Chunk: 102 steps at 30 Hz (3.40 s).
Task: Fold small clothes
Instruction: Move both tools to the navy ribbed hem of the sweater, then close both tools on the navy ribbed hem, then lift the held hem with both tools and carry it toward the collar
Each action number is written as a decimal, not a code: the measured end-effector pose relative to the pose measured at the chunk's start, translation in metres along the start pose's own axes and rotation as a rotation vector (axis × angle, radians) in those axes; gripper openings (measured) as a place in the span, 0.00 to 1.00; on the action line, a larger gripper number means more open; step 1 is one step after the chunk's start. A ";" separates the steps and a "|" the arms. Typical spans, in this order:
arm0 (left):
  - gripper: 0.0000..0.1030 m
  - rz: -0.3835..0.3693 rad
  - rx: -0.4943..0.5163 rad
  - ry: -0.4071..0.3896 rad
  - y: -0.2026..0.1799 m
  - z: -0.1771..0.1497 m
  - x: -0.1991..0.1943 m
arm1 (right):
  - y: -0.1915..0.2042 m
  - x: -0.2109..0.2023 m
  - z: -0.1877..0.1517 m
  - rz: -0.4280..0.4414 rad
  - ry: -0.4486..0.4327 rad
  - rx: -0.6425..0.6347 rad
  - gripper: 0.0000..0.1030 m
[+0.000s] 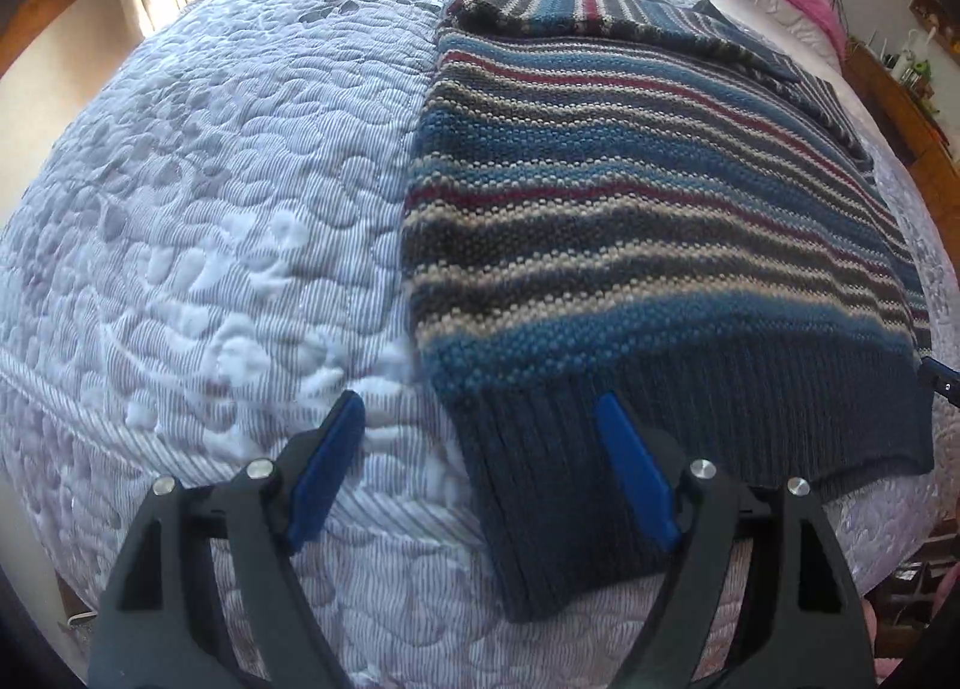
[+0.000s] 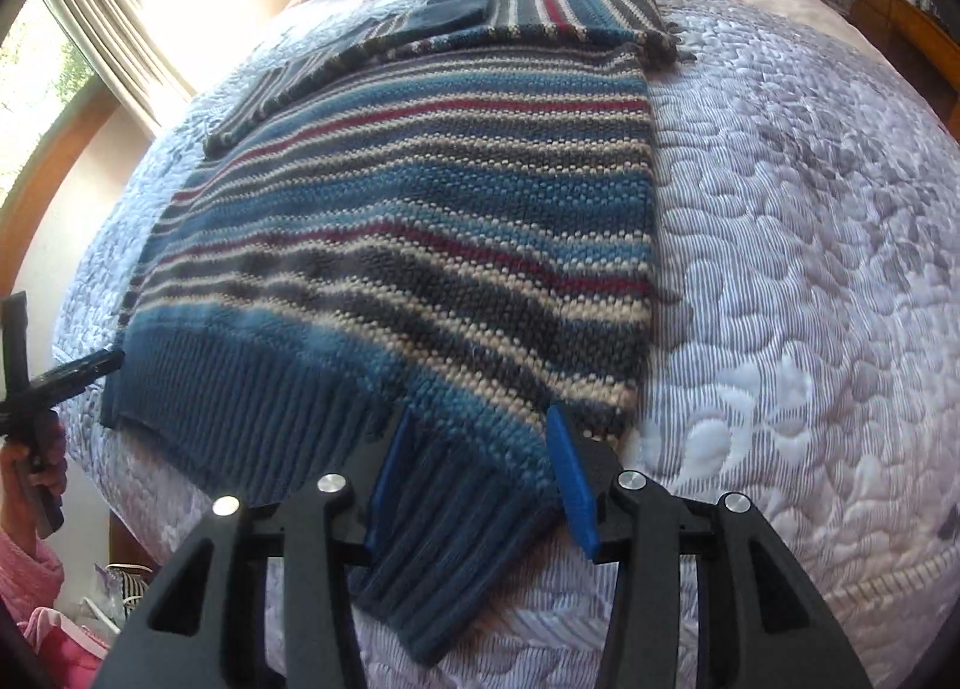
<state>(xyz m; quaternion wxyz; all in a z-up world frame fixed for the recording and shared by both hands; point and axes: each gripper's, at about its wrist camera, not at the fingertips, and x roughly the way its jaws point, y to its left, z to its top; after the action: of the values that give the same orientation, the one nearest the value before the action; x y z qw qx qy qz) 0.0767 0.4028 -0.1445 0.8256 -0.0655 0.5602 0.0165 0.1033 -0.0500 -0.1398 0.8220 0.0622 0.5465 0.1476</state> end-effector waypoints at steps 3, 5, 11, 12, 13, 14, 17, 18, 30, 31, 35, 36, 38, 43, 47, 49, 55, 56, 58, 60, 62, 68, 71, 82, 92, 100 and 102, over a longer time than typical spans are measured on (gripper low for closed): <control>0.78 -0.011 -0.010 0.008 0.004 -0.013 -0.007 | -0.005 -0.016 -0.011 0.044 -0.009 0.052 0.45; 0.78 -0.014 -0.004 0.019 0.005 -0.023 -0.009 | -0.007 -0.025 -0.018 0.059 -0.011 0.072 0.45; 0.81 -0.061 -0.027 0.041 0.011 -0.042 -0.011 | -0.010 -0.035 -0.040 0.057 -0.001 0.095 0.46; 0.81 -0.065 -0.027 0.041 0.011 -0.044 -0.011 | -0.010 -0.035 -0.043 0.057 0.003 0.100 0.46; 0.82 -0.067 -0.026 0.041 0.010 -0.045 -0.012 | -0.010 -0.035 -0.046 0.062 0.006 0.104 0.46; 0.82 -0.073 -0.026 0.041 0.011 -0.047 -0.012 | -0.011 -0.035 -0.048 0.069 0.009 0.109 0.46; 0.84 -0.092 -0.033 0.045 0.013 -0.051 -0.012 | -0.011 -0.032 -0.052 0.076 0.021 0.122 0.46; 0.84 -0.100 -0.042 0.046 0.014 -0.052 -0.012 | -0.011 -0.030 -0.053 0.076 0.023 0.126 0.46; 0.85 -0.188 -0.125 0.055 0.018 -0.038 -0.006 | -0.008 -0.015 -0.053 0.131 0.048 0.173 0.46; 0.85 -0.200 -0.130 0.056 0.015 -0.036 -0.005 | -0.008 -0.015 -0.052 0.130 0.047 0.176 0.46; 0.85 -0.263 -0.119 0.058 0.004 -0.033 -0.005 | -0.010 -0.014 -0.050 0.130 0.043 0.182 0.46; 0.85 -0.279 -0.119 0.061 0.001 -0.032 -0.005 | -0.009 -0.013 -0.049 0.129 0.045 0.183 0.46; 0.85 -0.284 -0.114 0.065 -0.004 -0.032 -0.003 | -0.011 -0.011 -0.049 0.121 0.049 0.185 0.46; 0.85 -0.274 -0.114 0.063 -0.007 -0.032 0.002 | -0.009 -0.008 -0.050 0.121 0.051 0.182 0.48; 0.84 -0.303 -0.118 0.057 -0.010 -0.030 0.003 | -0.003 -0.007 -0.049 0.114 0.059 0.167 0.48; 0.84 -0.303 -0.121 0.058 -0.013 -0.029 0.005 | -0.004 -0.008 -0.050 0.126 0.055 0.172 0.48; 0.69 -0.292 -0.118 0.050 -0.015 -0.030 0.005 | -0.003 -0.007 -0.054 0.141 0.066 0.159 0.48; 0.68 -0.288 -0.117 0.050 -0.015 -0.030 0.006 | -0.002 -0.005 -0.054 0.140 0.067 0.156 0.48; 0.67 -0.279 -0.108 0.045 -0.015 -0.031 0.006 | -0.001 -0.003 -0.054 0.156 0.069 0.162 0.47; 0.62 -0.263 -0.094 0.039 -0.016 -0.032 0.006 | -0.002 -0.001 -0.054 0.166 0.071 0.169 0.46; 0.60 -0.261 -0.092 0.037 -0.015 -0.033 0.006 | -0.003 0.001 -0.053 0.174 0.076 0.172 0.46; 0.38 -0.308 -0.153 0.039 -0.005 -0.031 0.004 | -0.004 0.002 -0.053 0.188 0.069 0.168 0.38; 0.34 -0.310 -0.157 0.038 -0.004 -0.031 0.004 | -0.003 0.002 -0.054 0.201 0.063 0.148 0.14; 0.10 -0.315 -0.146 0.019 0.001 -0.026 -0.014 | -0.008 -0.027 -0.040 0.359 0.009 0.169 0.10; 0.10 -0.380 -0.124 -0.093 -0.006 0.013 -0.055 | -0.017 -0.056 0.000 0.496 -0.053 0.209 0.09; 0.10 -0.393 -0.176 -0.132 -0.001 0.068 -0.052 | -0.029 -0.056 0.054 0.496 -0.069 0.241 0.09; 0.10 -0.396 -0.195 -0.129 0.002 0.084 -0.042 | -0.036 -0.051 0.067 0.490 -0.067 0.263 0.09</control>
<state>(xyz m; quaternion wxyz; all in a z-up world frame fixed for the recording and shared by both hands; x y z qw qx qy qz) 0.1378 0.4178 -0.0751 0.8365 -0.2525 0.4784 -0.0879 0.1531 -0.0964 -0.0781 0.7642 0.3035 0.5023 0.2675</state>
